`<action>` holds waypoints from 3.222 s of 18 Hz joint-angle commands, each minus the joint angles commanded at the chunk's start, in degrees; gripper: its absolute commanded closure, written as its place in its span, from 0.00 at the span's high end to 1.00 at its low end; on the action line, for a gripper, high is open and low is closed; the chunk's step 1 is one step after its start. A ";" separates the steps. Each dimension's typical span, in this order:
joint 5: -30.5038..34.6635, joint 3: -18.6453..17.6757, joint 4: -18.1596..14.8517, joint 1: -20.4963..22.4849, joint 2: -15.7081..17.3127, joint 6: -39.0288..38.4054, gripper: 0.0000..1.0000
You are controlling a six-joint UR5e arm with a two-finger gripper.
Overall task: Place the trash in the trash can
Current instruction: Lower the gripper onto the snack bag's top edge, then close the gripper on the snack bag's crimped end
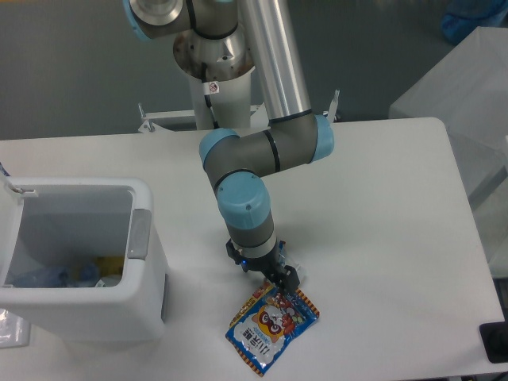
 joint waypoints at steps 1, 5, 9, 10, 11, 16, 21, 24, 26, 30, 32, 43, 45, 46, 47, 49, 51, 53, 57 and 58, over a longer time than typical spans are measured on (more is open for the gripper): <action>0.09 0.00 0.00 0.00 -0.17 0.00 1.00; 0.88 0.44 0.35 0.00 -0.97 0.09 1.00; 0.88 0.70 0.35 0.00 -1.32 0.09 1.00; 0.88 0.88 0.35 0.00 -1.49 0.09 1.00; 0.97 0.88 0.35 0.00 -1.50 0.09 1.00; 0.97 1.23 0.35 0.00 -2.02 0.17 1.00; 0.97 1.23 0.35 0.00 -2.11 0.18 1.00; 0.97 1.32 0.35 0.00 -2.11 0.18 1.00; 0.97 1.58 0.35 0.00 -2.20 0.18 1.00; 0.97 2.37 0.35 0.00 -2.46 0.09 1.00; 0.97 2.64 0.35 0.09 -2.72 0.18 1.00; 3.34 3.08 0.35 0.09 -3.60 0.09 1.00; 3.34 3.08 0.35 0.00 -3.69 -0.09 1.00; 3.34 3.16 0.35 0.09 -3.69 -0.17 1.00; 3.34 3.08 0.35 0.09 -3.69 -0.18 1.00; 3.34 2.99 0.35 0.00 -3.95 -0.18 1.00; 3.34 3.08 0.35 0.09 -3.96 -0.35 1.00; 3.34 3.08 0.35 0.00 -3.96 -0.70 1.00; 3.25 3.08 0.35 0.09 -3.96 -0.88 1.00; 3.25 3.08 0.35 0.00 -4.04 -0.88 1.00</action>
